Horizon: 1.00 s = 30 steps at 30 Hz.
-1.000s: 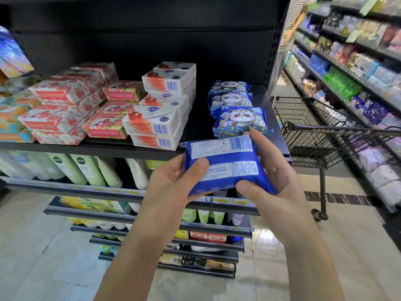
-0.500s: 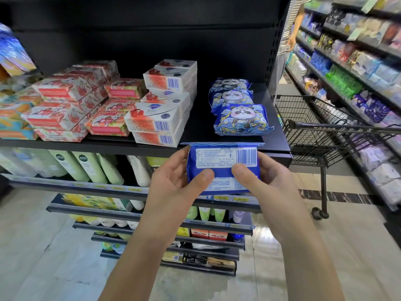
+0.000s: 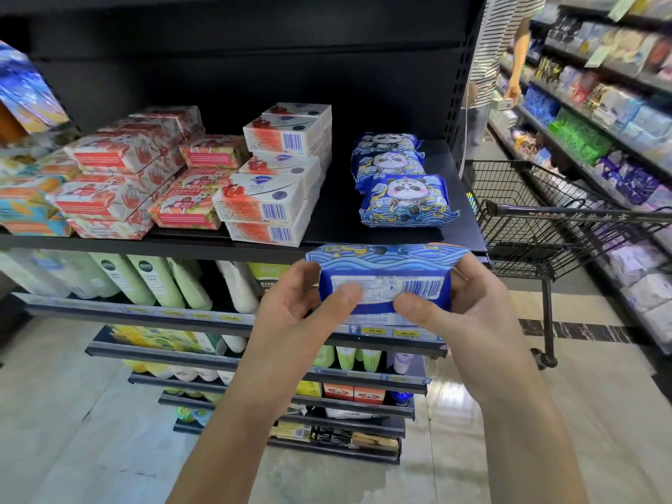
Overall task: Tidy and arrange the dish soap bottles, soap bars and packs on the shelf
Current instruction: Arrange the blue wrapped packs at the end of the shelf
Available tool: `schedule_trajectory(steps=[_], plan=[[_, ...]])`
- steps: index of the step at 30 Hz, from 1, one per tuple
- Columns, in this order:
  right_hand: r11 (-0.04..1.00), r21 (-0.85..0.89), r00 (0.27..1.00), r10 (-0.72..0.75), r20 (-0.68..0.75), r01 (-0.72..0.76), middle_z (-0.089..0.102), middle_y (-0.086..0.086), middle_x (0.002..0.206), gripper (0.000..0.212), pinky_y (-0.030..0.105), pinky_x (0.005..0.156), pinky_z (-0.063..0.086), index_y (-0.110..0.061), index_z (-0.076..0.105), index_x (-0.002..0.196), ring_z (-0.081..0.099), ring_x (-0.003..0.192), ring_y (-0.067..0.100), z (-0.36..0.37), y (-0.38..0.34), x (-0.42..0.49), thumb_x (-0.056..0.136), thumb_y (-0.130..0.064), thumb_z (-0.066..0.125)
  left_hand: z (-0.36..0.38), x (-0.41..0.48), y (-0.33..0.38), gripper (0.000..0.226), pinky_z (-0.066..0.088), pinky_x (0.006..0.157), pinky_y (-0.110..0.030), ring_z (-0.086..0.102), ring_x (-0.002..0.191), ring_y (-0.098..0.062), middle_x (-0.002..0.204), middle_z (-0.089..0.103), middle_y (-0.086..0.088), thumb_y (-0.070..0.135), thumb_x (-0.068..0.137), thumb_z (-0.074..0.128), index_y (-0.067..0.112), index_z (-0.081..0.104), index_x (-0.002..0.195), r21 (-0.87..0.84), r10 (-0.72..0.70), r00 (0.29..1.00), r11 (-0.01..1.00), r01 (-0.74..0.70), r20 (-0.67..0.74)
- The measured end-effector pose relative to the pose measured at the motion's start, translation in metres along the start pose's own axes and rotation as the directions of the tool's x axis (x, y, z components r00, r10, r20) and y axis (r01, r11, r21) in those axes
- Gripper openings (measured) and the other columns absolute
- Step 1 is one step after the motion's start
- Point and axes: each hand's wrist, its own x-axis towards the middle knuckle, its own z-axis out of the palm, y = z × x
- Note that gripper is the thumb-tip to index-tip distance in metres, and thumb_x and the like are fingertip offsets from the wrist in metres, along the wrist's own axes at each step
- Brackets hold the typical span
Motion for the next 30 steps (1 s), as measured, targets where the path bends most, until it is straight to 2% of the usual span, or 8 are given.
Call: schedule_trajectory(steps=[2,4,6,10,13,17,26,30], plan=[[1.000,-0.006,1.000,-0.022,0.000,0.022,0.078,0.006,0.106,0.056,0.061,0.086,0.057,-0.012,0.064,0.114,0.074,0.099,0.030,-0.001,0.001,0.000,0.062,-0.008,0.084,0.003,-0.001,0.002,0.053,0.057,0.095,-0.031,0.072,0.110,-0.016,0.113,0.077,0.004,0.062,0.082,0.072,0.021,0.067,0.115,-0.011,-0.059,0.998,0.998,0.059,-0.006],[0.999,0.029,0.999,-0.042,0.005,0.041,0.078,0.005,0.099,0.055,0.041,0.081,0.060,-0.014,0.064,0.108,0.075,0.095,0.025,-0.001,0.003,-0.001,0.058,-0.002,0.084,0.006,-0.002,0.005,0.065,0.060,0.092,-0.033,0.075,0.104,-0.017,0.107,0.079,0.003,0.070,0.076,0.070,0.016,0.065,0.111,-0.074,-0.113,0.993,0.991,0.110,-0.033],[0.998,0.041,0.998,-0.057,0.028,0.056,0.077,0.004,0.098,0.052,0.030,0.079,0.059,-0.018,0.067,0.104,0.073,0.094,0.021,-0.001,0.003,-0.003,0.058,-0.001,0.084,0.009,-0.002,0.008,0.064,0.058,0.093,-0.039,0.076,0.101,-0.019,0.106,0.079,-0.002,0.065,0.077,0.076,0.011,0.065,0.110,-0.132,-0.122,0.991,0.984,0.115,-0.049],[0.997,-0.057,0.996,-0.044,0.080,0.049,0.076,0.000,0.108,0.065,0.032,0.086,0.058,-0.024,0.066,0.119,0.069,0.103,0.020,-0.001,0.000,-0.004,0.064,-0.004,0.093,0.014,-0.002,0.009,0.032,0.054,0.096,-0.039,0.077,0.095,-0.016,0.099,0.080,-0.001,0.037,0.076,0.074,0.015,0.068,0.098,-0.184,-0.080,0.991,0.981,0.059,-0.104],[0.998,-0.066,0.999,0.019,0.032,-0.017,0.074,-0.001,0.111,0.072,0.030,0.087,0.058,-0.032,0.063,0.129,0.069,0.105,0.010,0.000,-0.001,-0.003,0.064,-0.034,0.093,0.009,0.001,0.005,0.028,0.052,0.101,-0.042,0.075,0.103,-0.020,0.106,0.079,-0.004,0.036,0.081,0.080,0.022,0.075,0.105,-0.140,-0.030,0.993,0.990,0.014,-0.112],[0.987,-0.039,0.986,0.150,-0.073,-0.153,0.062,0.008,0.134,0.099,0.053,0.102,0.052,-0.048,0.060,0.129,0.072,0.108,0.013,0.004,-0.005,-0.003,0.039,-0.079,0.088,0.005,0.004,0.002,0.048,0.052,0.100,-0.039,0.074,0.106,-0.023,0.111,0.078,-0.004,0.050,0.068,0.078,0.034,0.074,0.113,-0.070,0.036,0.995,0.997,-0.043,-0.098],[0.981,0.011,0.977,0.196,-0.078,-0.196,0.072,0.002,0.125,0.086,0.046,0.102,0.052,-0.041,0.066,0.125,0.071,0.114,0.025,0.004,-0.001,-0.002,0.046,-0.065,0.093,0.001,0.006,-0.007,0.058,0.043,0.114,-0.046,0.057,0.134,-0.025,0.136,0.066,-0.004,0.052,0.074,0.077,0.038,0.066,0.129,0.017,0.072,0.997,0.997,-0.071,-0.041],[0.988,0.074,0.986,0.139,-0.089,-0.133,0.069,0.007,0.129,0.085,0.053,0.102,0.054,-0.036,0.067,0.127,0.066,0.109,0.046,0.003,0.001,-0.002,0.050,-0.055,0.096,0.001,0.007,-0.008,0.067,0.051,0.101,-0.028,0.055,0.135,-0.013,0.140,0.062,0.015,0.035,0.075,0.083,0.043,0.060,0.137,-0.013,0.120,0.993,0.993,-0.121,-0.011]])
